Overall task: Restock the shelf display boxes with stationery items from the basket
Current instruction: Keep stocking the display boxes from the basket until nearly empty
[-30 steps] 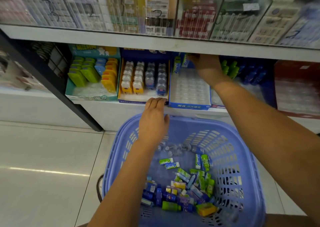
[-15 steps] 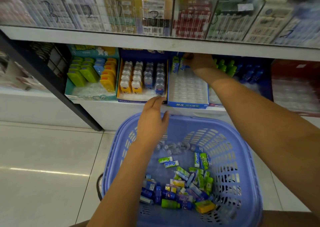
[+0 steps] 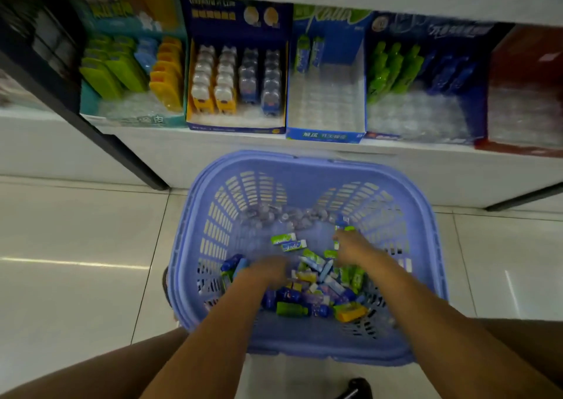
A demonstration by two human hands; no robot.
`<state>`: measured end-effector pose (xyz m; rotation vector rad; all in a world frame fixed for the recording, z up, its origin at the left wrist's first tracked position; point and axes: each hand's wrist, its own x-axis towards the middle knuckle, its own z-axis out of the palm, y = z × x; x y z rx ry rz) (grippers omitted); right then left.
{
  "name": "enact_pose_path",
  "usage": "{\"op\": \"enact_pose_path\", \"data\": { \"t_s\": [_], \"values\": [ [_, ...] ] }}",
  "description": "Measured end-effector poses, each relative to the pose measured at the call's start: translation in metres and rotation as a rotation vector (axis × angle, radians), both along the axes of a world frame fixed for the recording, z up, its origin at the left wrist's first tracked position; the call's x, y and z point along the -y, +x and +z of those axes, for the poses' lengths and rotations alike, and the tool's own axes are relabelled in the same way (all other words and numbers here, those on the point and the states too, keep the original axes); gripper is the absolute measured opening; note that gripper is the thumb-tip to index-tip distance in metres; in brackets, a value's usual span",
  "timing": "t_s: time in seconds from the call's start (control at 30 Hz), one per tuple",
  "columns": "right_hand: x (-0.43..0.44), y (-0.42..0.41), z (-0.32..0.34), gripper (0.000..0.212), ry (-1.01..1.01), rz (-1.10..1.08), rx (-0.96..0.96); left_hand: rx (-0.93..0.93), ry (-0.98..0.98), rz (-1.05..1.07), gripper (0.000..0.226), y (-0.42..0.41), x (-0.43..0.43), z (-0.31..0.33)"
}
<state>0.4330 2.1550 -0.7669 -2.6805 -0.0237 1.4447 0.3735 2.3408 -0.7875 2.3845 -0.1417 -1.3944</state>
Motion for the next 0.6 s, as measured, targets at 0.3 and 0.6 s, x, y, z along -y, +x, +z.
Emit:
{"op": "enact_pose_path", "data": {
  "t_s": [0.3, 0.6],
  "values": [
    [0.015, -0.019, -0.053, 0.049, 0.052, 0.057, 0.072, -0.092, 0.072, -0.114, 0.03, -0.008, 0.0, -0.021],
    [0.013, 0.013, 0.02, 0.016, 0.316, -0.187, -0.058, -0.01, -0.375, 0.429, 0.039, 0.016, 0.011, 0.004]
  ]
}}
